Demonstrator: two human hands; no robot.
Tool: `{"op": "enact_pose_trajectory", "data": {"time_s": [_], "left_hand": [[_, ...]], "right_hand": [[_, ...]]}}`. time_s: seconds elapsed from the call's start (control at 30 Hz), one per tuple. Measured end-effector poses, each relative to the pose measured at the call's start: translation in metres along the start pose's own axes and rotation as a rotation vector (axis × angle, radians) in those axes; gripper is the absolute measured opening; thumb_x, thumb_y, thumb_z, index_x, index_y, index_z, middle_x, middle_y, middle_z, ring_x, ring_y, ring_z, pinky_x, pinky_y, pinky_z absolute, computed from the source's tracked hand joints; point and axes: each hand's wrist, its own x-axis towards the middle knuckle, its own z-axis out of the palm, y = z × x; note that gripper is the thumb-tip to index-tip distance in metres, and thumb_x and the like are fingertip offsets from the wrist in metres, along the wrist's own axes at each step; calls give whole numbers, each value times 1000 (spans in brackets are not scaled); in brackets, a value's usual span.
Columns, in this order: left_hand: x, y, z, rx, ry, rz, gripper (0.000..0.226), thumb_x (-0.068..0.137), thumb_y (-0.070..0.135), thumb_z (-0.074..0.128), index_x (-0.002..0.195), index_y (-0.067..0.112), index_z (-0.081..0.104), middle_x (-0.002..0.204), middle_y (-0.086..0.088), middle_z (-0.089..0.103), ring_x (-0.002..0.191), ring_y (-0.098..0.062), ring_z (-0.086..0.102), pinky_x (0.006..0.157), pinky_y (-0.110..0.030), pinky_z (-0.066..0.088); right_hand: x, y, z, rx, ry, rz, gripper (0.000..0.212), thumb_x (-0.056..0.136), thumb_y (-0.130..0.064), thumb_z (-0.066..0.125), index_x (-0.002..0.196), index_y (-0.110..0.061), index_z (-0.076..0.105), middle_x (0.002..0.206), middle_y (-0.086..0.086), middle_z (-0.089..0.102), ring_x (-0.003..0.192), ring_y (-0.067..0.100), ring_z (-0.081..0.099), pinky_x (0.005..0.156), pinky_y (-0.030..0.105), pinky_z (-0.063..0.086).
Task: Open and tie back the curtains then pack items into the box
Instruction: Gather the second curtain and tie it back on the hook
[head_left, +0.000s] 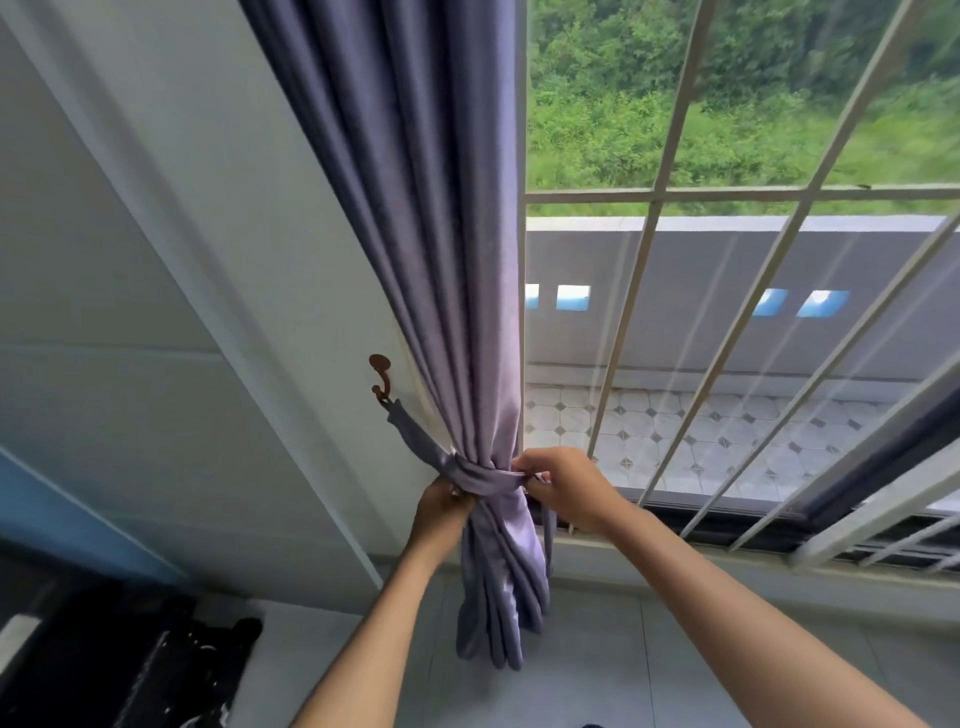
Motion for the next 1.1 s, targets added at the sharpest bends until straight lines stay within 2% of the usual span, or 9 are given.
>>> {"op": "enact_pose_trajectory", "data": {"time_s": [0.1, 0.27, 0.37, 0.43, 0.57, 0.7, 0.83, 0.97, 1.1], "left_hand": [[-9, -2, 5, 98, -57, 73, 44, 85, 25, 60, 128, 19, 52, 121, -4, 62, 111, -21, 58, 95, -39, 46], [-20, -4, 15, -36, 24, 67, 65, 58, 28, 89, 111, 19, 53, 99, 11, 63, 89, -1, 61, 73, -13, 46], [-22, -9, 30, 139, 255, 123, 53, 64, 38, 84, 104, 16, 55, 89, 7, 63, 82, -8, 63, 71, -16, 46], [-28, -7, 38, 103, 377, 100, 42, 68, 30, 81, 95, 17, 51, 80, 6, 58, 74, -9, 60, 66, -19, 44], [-34, -2, 42, 23, 441, 89, 28, 74, 14, 64, 70, 21, 38, 67, 4, 44, 61, -23, 49, 61, -25, 36], [-27, -7, 24, 76, 359, 82, 18, 77, 8, 61, 72, 18, 47, 73, -5, 58, 68, -23, 53, 62, -27, 37], [-19, -14, 13, 104, 276, 105, 8, 80, 7, 62, 87, 5, 60, 84, -12, 67, 79, -27, 61, 65, -28, 41], [-15, -11, 7, 117, 187, 76, 10, 84, 11, 61, 91, 3, 61, 87, -12, 68, 82, -27, 64, 67, -29, 46], [-16, -9, 0, 146, 144, 79, 11, 86, 15, 61, 85, 4, 59, 80, -7, 65, 72, -17, 59, 60, -20, 37]], "right_hand": [[0, 5, 3, 58, -33, 8, 16, 86, -7, 65, 100, -11, 72, 95, 1, 73, 88, 16, 68, 80, 30, 52], [4, 7, 10, 60, -40, -20, 12, 81, -10, 65, 92, -12, 71, 92, 5, 72, 87, 24, 65, 81, 42, 52], [5, 8, 9, 72, -58, -23, 10, 80, -12, 67, 90, -15, 70, 95, 7, 71, 90, 25, 66, 80, 43, 52], [4, 8, 9, 81, -70, -25, 10, 81, -13, 67, 91, -14, 69, 98, 10, 71, 93, 27, 66, 80, 44, 53], [0, 9, 8, 63, -80, -40, 7, 81, -16, 66, 87, -13, 67, 91, 9, 70, 92, 25, 65, 76, 42, 53], [2, 17, -12, -77, -74, -74, 9, 86, -16, 67, 80, -22, 67, 65, -12, 60, 62, 6, 54, 61, 27, 43], [11, 17, -15, -209, -48, -121, 12, 89, -17, 63, 91, -15, 74, 78, 0, 72, 73, 19, 63, 70, 37, 52], [29, 7, -21, -380, 61, -136, 14, 90, -29, 63, 95, -28, 76, 99, -7, 71, 92, 22, 55, 79, 36, 46], [45, -8, -22, -365, 190, -13, 12, 85, -27, 70, 93, -26, 77, 93, 1, 60, 85, 25, 58, 66, 34, 47]]}}
